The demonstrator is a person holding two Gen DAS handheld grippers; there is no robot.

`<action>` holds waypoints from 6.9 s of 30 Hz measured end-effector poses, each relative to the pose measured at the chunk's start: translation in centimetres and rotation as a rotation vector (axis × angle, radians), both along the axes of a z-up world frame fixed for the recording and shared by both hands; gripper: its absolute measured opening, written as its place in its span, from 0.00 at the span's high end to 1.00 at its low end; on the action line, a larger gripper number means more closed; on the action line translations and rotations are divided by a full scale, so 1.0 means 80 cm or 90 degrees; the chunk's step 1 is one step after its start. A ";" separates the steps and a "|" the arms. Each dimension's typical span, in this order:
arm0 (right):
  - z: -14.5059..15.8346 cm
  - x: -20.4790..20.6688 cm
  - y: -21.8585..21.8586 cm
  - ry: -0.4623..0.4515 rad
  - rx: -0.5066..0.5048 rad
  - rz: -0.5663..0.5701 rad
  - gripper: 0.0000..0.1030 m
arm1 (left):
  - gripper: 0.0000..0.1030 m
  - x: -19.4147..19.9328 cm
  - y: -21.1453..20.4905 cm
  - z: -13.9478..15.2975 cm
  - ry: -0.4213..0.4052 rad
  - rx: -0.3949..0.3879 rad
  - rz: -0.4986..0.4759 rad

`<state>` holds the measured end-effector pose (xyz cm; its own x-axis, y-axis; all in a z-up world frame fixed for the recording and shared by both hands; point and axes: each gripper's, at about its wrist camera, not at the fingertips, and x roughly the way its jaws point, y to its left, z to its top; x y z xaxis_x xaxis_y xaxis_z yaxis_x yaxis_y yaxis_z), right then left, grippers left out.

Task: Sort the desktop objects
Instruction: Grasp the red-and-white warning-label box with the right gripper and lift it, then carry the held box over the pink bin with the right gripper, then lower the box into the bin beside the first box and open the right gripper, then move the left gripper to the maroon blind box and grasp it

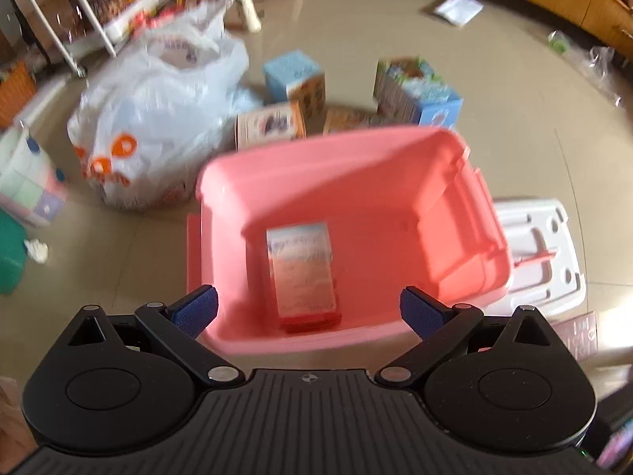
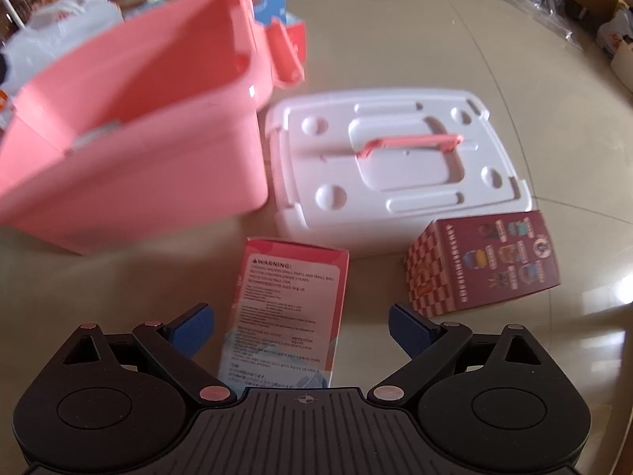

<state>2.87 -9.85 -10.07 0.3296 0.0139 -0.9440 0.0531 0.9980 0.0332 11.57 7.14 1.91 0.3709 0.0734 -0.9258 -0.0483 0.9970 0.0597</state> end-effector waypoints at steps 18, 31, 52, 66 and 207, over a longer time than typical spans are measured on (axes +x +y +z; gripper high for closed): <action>-0.073 0.028 0.023 0.122 -0.019 -0.026 0.34 | 0.02 0.037 0.016 -0.024 0.041 -0.037 0.037; -0.012 0.000 0.022 0.098 -0.013 0.042 0.34 | 0.02 0.036 -0.010 0.011 0.022 -0.023 0.029; 0.170 -0.014 0.011 -0.087 0.023 0.102 0.34 | 0.02 -0.026 0.015 0.074 -0.043 0.012 0.103; 0.238 0.085 0.025 -0.148 0.039 0.108 0.34 | 0.02 -0.008 0.040 0.068 -0.044 0.007 0.177; 0.220 0.062 -0.216 0.164 -0.085 0.424 0.07 | 0.02 -0.103 -0.302 -0.028 -0.048 0.111 -0.492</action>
<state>7.86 -27.10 7.55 0.0580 0.0134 -0.9982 -0.5770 0.8164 -0.0226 3.29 -17.03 -0.33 0.4369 -0.0881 -0.8952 0.6429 0.7266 0.2423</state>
